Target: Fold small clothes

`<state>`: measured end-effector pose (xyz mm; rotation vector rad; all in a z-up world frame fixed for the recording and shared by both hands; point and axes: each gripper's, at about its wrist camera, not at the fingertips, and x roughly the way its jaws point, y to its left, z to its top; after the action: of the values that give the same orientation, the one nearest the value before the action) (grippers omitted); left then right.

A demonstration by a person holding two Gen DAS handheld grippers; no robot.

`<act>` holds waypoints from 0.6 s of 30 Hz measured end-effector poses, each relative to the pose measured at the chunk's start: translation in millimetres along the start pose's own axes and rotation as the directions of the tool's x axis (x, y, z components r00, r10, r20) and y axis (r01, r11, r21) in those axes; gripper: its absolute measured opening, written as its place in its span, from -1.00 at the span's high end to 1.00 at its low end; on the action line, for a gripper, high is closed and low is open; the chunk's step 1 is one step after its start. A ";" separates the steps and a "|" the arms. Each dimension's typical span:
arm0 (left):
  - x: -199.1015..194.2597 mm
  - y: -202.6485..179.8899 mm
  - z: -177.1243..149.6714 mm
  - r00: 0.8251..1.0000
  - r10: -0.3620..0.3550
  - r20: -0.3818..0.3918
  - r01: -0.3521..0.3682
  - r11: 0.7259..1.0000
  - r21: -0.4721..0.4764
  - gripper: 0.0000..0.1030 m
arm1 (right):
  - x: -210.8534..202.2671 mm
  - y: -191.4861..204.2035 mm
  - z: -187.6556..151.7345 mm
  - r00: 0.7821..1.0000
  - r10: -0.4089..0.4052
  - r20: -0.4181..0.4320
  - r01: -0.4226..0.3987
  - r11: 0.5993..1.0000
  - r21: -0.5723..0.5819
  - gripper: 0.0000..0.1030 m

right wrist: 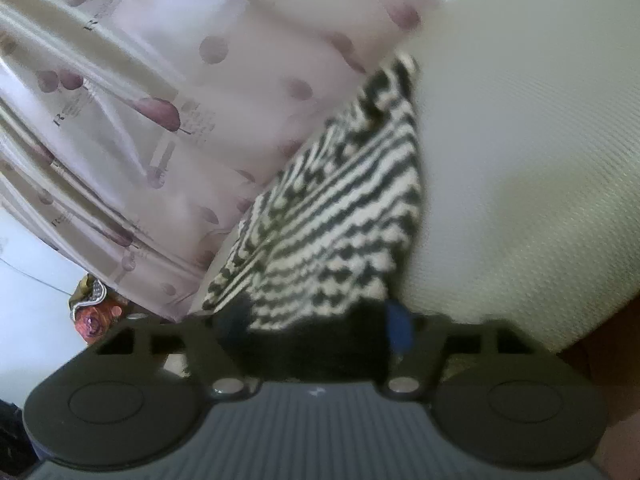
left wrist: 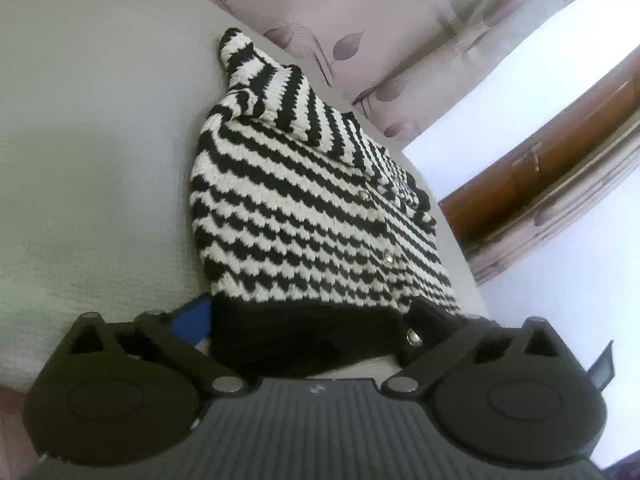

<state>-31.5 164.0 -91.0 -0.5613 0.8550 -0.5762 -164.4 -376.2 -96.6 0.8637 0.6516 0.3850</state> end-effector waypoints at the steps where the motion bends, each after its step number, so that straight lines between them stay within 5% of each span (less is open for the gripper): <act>1: 1.5 -1.8 -1.0 1.000 0.010 0.013 -0.011 1.000 0.012 -0.75 | 2.9 2.1 -0.1 1.000 0.000 0.008 0.000 1.000 -0.002 -0.54; 2: 3.1 -2.3 -2.1 1.000 0.022 0.019 -0.022 1.000 0.019 -0.26 | 4.7 2.9 -0.2 1.000 -0.006 0.019 0.006 1.000 -0.007 -0.52; 3: 6.2 -1.6 -3.1 0.999 0.038 0.009 -0.038 0.999 0.018 0.67 | 6.9 3.8 -0.2 1.000 -0.017 0.023 0.017 1.000 -0.013 -0.43; 6: 9.1 8.6 -9.2 0.998 0.058 0.018 -0.058 0.998 -0.035 0.74 | 14.7 7.8 -0.1 0.992 -0.128 -0.013 0.126 0.989 -0.082 0.79; 9: -3.2 3.9 -12.4 0.991 0.105 0.087 -0.105 0.994 -0.015 0.75 | 8.2 3.6 -1.7 0.991 -0.135 -0.004 0.134 0.987 -0.089 0.80; 12: -20.3 3.6 -12.0 0.985 0.081 0.153 -0.076 0.996 -0.039 0.75 | -5.9 5.3 -0.5 0.995 -0.098 0.012 0.098 0.992 -0.082 0.81; 18: -37.3 -0.7 -23.8 0.982 0.058 0.181 -0.056 0.998 -0.020 0.75 | -36.3 4.4 -1.1 0.998 -0.031 0.058 0.032 0.999 -0.014 0.82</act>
<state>-70.8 183.0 -83.5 -0.5915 0.7011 -0.4592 -192.4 -393.1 -80.2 0.8462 0.6078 0.3353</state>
